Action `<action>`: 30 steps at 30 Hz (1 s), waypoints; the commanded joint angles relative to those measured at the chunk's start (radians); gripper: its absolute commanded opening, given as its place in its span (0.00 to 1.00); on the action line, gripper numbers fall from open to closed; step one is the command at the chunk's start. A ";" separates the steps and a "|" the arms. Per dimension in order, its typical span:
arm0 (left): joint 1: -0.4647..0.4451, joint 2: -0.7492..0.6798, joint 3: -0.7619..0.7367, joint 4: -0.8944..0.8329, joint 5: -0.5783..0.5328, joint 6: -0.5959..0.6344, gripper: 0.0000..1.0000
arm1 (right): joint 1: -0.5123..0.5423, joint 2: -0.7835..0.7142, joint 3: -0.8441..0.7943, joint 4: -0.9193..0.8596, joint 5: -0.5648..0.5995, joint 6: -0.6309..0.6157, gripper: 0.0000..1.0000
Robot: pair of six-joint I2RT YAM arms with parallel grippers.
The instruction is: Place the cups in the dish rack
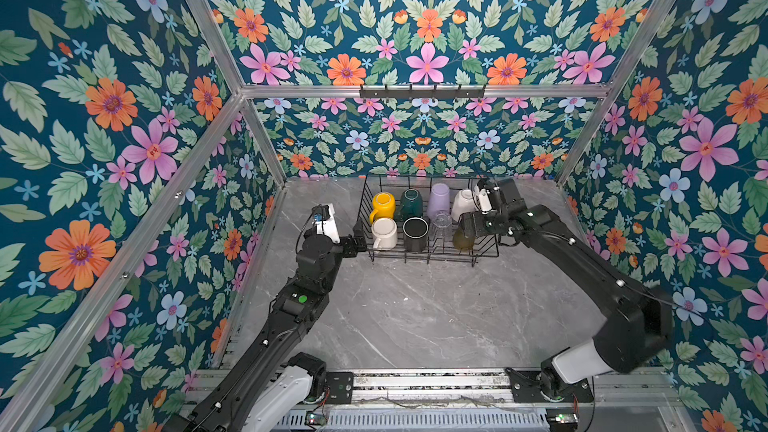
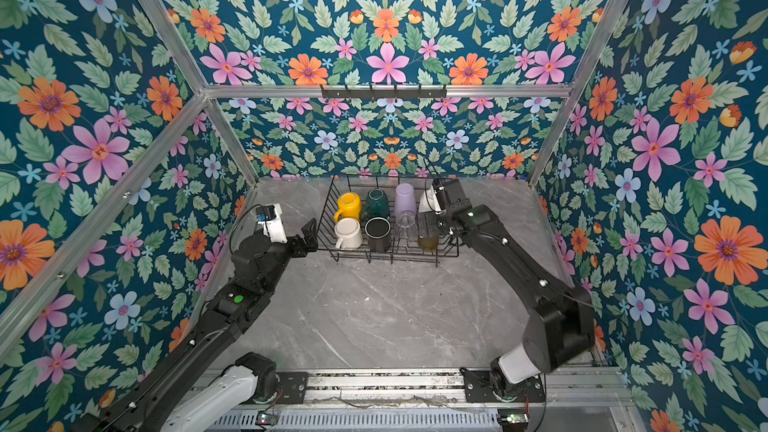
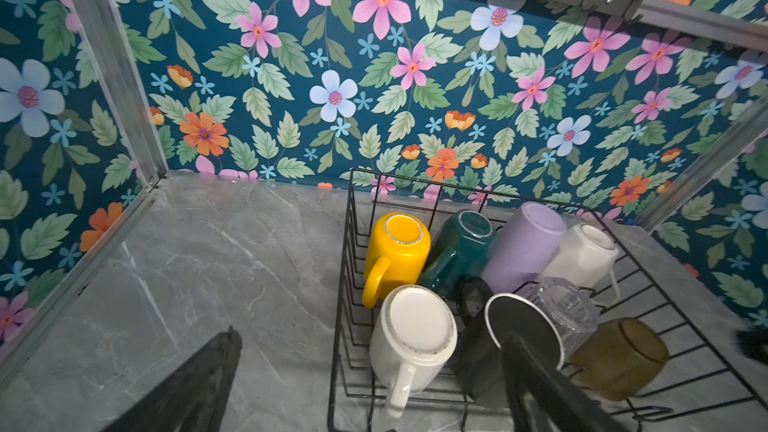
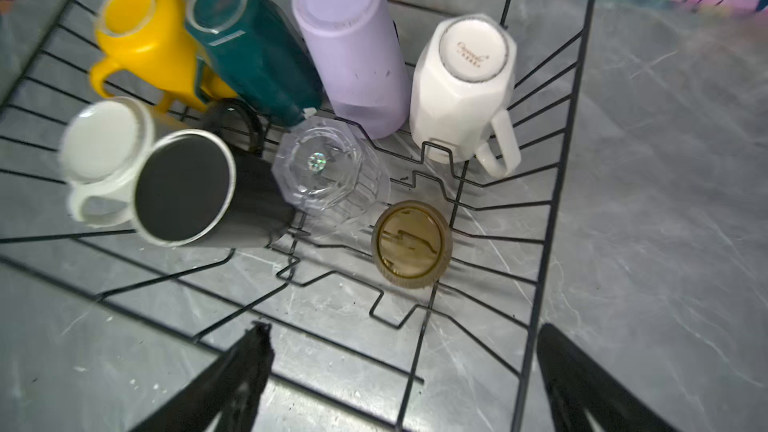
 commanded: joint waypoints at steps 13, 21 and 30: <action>0.057 0.163 -0.350 0.631 -0.340 0.258 0.99 | -0.246 -0.404 -0.644 0.497 0.174 0.053 0.99; 0.237 0.303 -0.471 0.886 -0.198 0.225 0.99 | -0.291 -0.271 -0.837 0.945 0.240 -0.080 0.99; 0.266 0.596 -0.475 1.203 -0.092 0.291 0.99 | -0.342 -0.100 -0.951 1.288 0.142 -0.149 0.99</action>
